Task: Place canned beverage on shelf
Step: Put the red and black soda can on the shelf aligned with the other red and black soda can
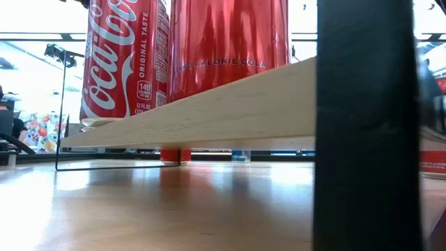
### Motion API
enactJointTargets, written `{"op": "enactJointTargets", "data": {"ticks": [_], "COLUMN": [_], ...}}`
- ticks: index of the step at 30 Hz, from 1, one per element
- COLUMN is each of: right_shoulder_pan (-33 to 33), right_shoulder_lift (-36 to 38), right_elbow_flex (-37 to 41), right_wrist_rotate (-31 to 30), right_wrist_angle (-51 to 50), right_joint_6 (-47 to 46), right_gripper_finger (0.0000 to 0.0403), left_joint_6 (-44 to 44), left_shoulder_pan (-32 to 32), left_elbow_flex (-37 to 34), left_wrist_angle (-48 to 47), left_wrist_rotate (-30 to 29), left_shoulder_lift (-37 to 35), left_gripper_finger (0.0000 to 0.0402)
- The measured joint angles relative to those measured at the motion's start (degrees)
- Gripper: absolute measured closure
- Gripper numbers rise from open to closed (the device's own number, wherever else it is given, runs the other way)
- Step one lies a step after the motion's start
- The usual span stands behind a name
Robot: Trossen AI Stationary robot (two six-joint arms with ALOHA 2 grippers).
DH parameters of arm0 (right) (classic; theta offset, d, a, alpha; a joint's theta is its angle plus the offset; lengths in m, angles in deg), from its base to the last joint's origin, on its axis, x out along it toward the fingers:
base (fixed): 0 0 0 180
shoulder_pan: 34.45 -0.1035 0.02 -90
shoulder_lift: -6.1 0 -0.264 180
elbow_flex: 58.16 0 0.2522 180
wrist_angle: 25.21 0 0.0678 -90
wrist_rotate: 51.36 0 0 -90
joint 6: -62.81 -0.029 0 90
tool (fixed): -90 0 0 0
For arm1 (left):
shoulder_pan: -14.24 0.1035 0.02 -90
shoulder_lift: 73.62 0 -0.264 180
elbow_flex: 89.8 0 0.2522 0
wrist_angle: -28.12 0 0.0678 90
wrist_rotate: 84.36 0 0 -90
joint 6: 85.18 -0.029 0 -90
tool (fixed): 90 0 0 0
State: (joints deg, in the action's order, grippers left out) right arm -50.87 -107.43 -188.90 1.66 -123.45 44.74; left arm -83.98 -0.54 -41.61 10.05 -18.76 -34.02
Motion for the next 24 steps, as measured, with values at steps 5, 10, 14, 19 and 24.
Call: {"op": "enactJointTargets", "data": {"ticks": [5,10,14,19,24], "right_shoulder_pan": [6.44,15.08,21.13,25.12,25.6], "right_shoulder_lift": [0.79,2.25,2.6,2.64,2.69], "right_elbow_flex": [6.51,13.12,16.52,17.42,16.74], "right_wrist_rotate": [1.36,9.32,19.73,21.9,21.94], "right_wrist_angle": [11.88,27.73,37.21,39.42,39.47], "right_joint_6": [12.13,23.6,29.16,30.67,30.99], "right_gripper_finger": [0.0054,0.0054,0.0054,0.0054,0.0054], "left_joint_6": [3.37,4.01,2.22,3.6,4.27], "left_shoulder_pan": [-0.02,0.04,3.01,11.71,23.16], "left_elbow_flex": [0.0,0.0,0.02,0.02,0.02], "left_wrist_angle": [-4.22,-6.68,-7.39,-12.42,-14.32], "left_wrist_rotate": [-2.31,-19.63,-22.11,-14.87,-3.86], "left_shoulder_lift": [0.2,-0.03,-0.03,0.21,0.2], "left_gripper_finger": [0.0192,0.0191,0.0193,0.0204,0.0207]}}
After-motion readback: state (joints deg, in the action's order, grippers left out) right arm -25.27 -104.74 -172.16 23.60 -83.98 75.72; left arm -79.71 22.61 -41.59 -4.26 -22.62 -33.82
